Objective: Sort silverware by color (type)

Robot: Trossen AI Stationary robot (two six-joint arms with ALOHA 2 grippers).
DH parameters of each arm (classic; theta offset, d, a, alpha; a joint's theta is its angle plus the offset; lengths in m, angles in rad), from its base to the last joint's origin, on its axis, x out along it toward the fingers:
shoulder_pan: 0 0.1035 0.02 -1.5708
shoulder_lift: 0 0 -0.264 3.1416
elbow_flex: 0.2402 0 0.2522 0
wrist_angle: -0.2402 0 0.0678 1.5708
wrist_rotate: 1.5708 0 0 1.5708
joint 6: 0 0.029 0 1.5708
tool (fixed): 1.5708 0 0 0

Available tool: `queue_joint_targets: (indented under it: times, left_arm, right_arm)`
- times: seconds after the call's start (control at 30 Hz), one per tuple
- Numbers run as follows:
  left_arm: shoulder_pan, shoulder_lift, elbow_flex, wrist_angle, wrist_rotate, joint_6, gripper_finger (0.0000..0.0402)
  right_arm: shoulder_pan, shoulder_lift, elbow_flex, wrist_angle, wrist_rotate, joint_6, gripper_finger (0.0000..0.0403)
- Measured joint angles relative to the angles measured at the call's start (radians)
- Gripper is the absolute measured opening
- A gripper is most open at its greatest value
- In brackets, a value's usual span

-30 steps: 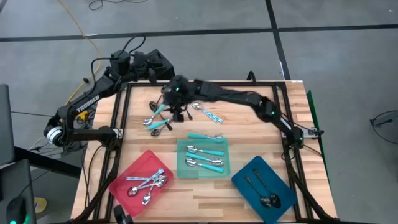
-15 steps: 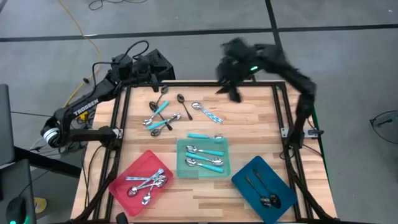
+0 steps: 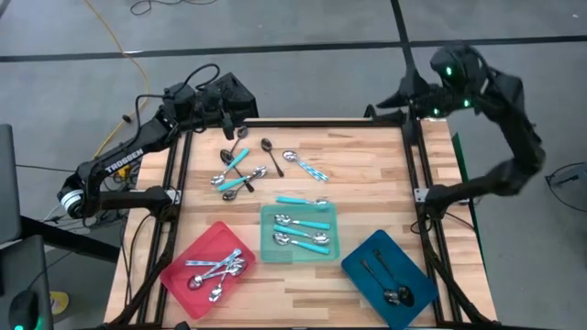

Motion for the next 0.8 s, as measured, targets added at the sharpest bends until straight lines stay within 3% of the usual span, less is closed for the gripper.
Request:
queue_joint_targets:
  times: [0.23,0.43,0.6,0.8]
  left_arm:
    - [0.0,0.0,-0.002,0.004,0.013,-0.021,0.0181]
    - [0.0,0.0,-0.044,0.015,0.029,-0.018,0.0181]
    - [0.0,0.001,-0.062,0.048,0.027,0.001,0.0181]
    - [0.015,0.003,-0.094,0.054,0.01,0.03,0.0181]
  right_arm:
    - [0.041,-0.283,-0.627,0.633,0.002,0.224,0.0173]
    - [0.09,-0.36,-0.985,0.996,0.042,0.386,0.0173]
    - [0.1,-0.331,-1.115,1.216,0.087,0.431,0.0173]
    - [0.095,-0.235,-1.133,1.308,0.092,0.432,0.0173]
